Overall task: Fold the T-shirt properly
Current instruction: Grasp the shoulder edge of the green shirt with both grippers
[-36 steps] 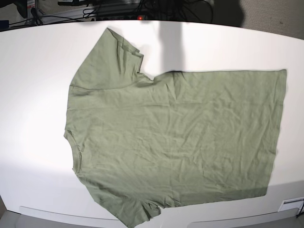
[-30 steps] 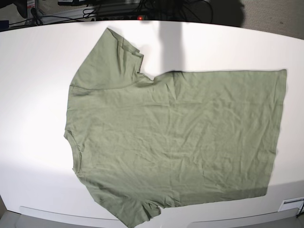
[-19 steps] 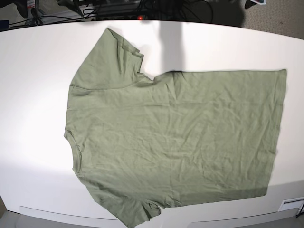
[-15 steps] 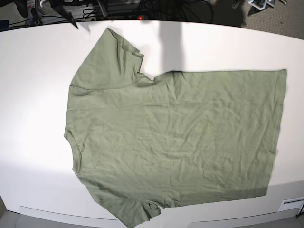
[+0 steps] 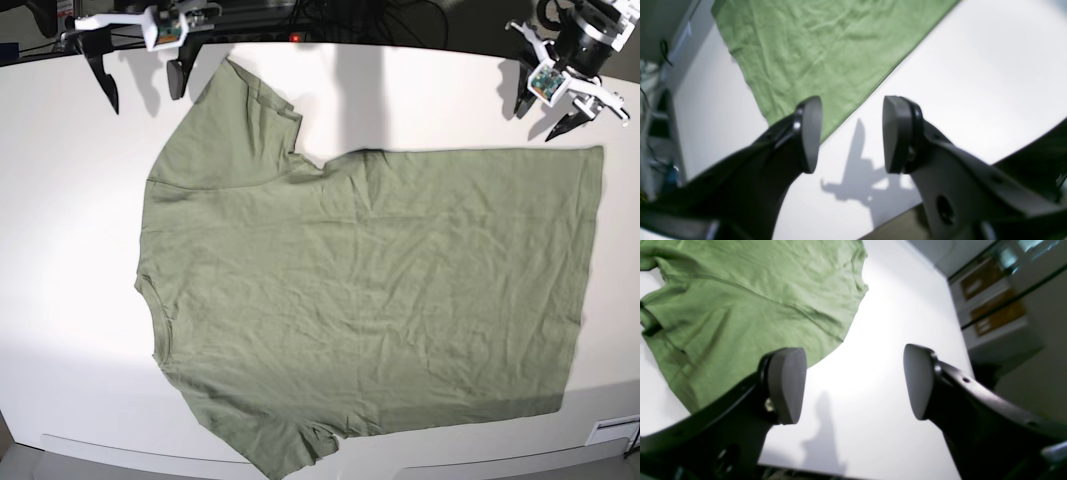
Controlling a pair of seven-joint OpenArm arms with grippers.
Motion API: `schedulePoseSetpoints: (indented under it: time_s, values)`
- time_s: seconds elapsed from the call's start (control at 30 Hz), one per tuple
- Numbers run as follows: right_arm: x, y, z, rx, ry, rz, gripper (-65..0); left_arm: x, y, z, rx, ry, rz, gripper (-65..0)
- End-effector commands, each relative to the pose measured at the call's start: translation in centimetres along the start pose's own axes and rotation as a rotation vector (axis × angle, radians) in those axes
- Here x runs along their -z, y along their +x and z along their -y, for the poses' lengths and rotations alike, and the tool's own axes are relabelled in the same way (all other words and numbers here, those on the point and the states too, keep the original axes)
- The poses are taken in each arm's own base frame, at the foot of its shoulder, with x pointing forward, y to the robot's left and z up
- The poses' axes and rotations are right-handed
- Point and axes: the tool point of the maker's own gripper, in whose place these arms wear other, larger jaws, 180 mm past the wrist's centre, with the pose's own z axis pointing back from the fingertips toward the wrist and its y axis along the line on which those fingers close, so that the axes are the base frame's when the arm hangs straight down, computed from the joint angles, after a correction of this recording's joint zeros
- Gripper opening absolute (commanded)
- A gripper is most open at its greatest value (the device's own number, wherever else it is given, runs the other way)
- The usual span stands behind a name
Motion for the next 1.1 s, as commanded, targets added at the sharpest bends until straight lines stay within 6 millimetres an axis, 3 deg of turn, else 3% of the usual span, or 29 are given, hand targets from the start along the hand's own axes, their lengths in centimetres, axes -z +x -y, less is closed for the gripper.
schedulePoseSetpoints:
  time_s: [0.0, 0.23, 0.43, 0.57, 0.77, 0.93, 1.07]
  values:
    - [-0.2, 0.4, 0.8, -0.030, -0.033, 0.007, -19.4, 0.0, 0.5, -1.5, 0.063, 0.029, 0.012, -36.0]
    - [-0.3, -2.1, 3.4, -0.329, -0.131, -0.144, -19.4, 0.7, -1.2, -5.2, 0.298, 0.040, -0.063, -36.0]
    - [-0.7, -6.4, 0.7, -0.473, 0.122, -0.319, -19.4, 2.2, -4.5, -6.0, 0.320, 0.011, -0.132, -36.0]
    - [-0.8, -6.1, 0.0, -0.481, 0.158, -0.292, -19.4, 4.1, -6.1, -4.1, 0.312, -0.049, -0.156, -36.0]
    - [-0.5, -3.6, 0.3, -0.523, 0.089, -0.167, -19.4, 6.7, -8.9, -0.7, 0.447, -0.169, -0.221, -36.0]
    - [-1.3, -4.6, -0.1, -0.508, 0.098, -0.238, -19.4, 7.1, -12.5, -1.0, 0.531, -0.220, -0.326, -36.0]
    - [-1.9, -4.4, -1.3, -0.491, 0.139, -0.234, -19.4, 5.6, -15.4, -2.1, 0.599, -0.252, -0.424, -36.0]
